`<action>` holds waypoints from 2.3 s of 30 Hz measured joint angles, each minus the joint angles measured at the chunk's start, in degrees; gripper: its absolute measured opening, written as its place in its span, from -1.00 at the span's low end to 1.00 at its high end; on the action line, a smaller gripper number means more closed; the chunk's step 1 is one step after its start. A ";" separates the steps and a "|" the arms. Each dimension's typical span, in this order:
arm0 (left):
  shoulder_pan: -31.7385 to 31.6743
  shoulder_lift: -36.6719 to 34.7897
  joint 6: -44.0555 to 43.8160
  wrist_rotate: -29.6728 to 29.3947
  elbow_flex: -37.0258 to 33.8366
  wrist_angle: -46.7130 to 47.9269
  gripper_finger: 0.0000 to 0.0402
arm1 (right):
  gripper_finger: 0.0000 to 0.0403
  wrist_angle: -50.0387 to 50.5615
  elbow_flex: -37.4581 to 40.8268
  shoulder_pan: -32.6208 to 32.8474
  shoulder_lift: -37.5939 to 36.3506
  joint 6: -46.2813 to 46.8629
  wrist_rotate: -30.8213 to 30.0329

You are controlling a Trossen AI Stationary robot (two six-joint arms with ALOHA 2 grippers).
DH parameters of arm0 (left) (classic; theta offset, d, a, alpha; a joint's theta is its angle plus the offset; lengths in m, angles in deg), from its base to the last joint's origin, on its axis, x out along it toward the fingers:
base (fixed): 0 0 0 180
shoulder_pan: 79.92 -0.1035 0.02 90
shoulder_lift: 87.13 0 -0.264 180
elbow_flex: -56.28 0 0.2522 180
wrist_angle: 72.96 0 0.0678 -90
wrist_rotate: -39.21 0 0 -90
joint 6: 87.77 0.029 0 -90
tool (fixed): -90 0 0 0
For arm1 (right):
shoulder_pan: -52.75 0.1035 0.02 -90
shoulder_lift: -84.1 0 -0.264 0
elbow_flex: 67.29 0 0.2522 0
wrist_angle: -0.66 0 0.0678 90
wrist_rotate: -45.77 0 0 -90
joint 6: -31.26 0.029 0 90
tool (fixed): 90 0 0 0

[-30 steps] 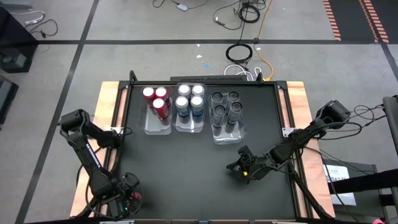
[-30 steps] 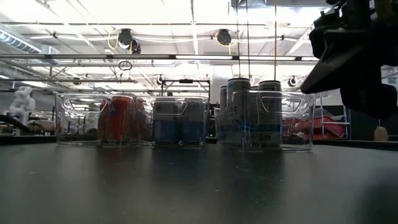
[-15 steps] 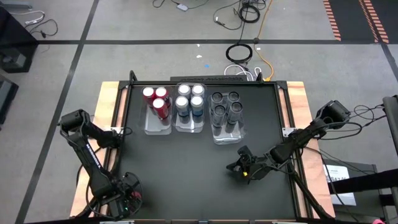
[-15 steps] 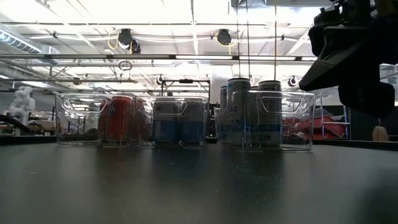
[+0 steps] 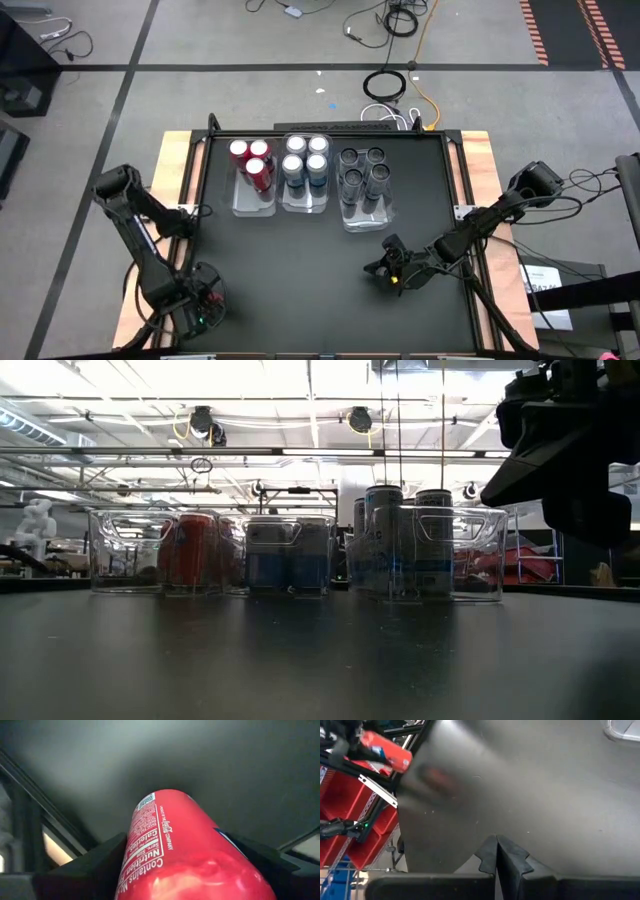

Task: Sort soda cans
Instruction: Put the orange soda can into the left transparent bin

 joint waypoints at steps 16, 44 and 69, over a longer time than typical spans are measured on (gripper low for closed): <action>-30.01 -26.18 17.72 -21.33 0.00 15.50 0.60 | -1.00 -0.04 0.02 -0.15 0.00 -8.07 0.06; -90.26 -10.38 102.30 -5.39 0.07 6.84 0.61 | -1.00 -0.33 0.01 -7.30 -0.02 -2.25 0.17; -93.26 1.16 108.17 -9.76 0.07 -1.03 0.61 | -1.00 -0.76 0.01 -7.30 -0.02 1.78 -0.05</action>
